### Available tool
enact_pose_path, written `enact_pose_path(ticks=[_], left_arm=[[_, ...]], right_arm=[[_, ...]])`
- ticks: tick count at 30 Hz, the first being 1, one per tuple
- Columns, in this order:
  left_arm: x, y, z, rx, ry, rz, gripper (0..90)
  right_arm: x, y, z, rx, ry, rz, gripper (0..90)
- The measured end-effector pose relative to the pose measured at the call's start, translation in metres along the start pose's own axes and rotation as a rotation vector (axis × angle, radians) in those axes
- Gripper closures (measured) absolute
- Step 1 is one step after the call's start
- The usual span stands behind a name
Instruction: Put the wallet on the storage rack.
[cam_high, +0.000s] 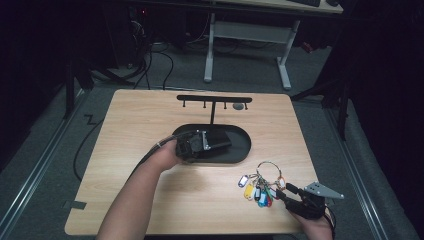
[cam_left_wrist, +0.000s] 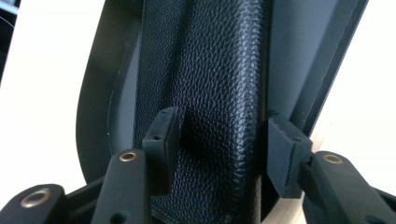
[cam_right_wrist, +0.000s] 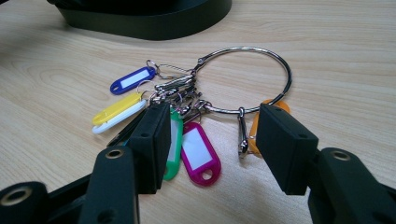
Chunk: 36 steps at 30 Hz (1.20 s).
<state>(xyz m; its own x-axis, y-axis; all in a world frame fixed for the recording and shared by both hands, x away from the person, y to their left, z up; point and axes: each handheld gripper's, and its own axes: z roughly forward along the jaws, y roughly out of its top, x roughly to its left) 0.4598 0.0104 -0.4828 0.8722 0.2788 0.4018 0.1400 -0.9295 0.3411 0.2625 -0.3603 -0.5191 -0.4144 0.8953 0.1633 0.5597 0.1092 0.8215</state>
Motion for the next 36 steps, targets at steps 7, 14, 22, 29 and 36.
enact_pose_path(ticks=[7, 14, 22, 29, 36], left_arm=[[0.000, -0.005, -0.005, -0.025, -0.003, -0.040, 49.1], [-0.003, -0.014, -0.018, -0.065, 0.019, -0.101, 52.6], [-0.005, -0.025, -0.028, -0.090, 0.016, -0.142, 51.9], [-0.013, -0.031, -0.039, -0.155, 0.016, -0.225, 51.5], [-0.032, -0.049, -0.050, -0.225, 0.011, -0.311, 50.8]], right_arm=[[0.001, 0.000, 0.000, 0.001, -0.003, 0.001, 45.8], [0.002, 0.000, -0.001, -0.001, -0.004, -0.002, 45.8], [0.003, 0.000, -0.001, 0.002, -0.006, -0.006, 45.8], [0.000, 0.000, -0.002, -0.004, -0.006, 0.004, 46.2], [0.002, 0.002, -0.002, -0.004, 0.009, -0.001, 49.5]])
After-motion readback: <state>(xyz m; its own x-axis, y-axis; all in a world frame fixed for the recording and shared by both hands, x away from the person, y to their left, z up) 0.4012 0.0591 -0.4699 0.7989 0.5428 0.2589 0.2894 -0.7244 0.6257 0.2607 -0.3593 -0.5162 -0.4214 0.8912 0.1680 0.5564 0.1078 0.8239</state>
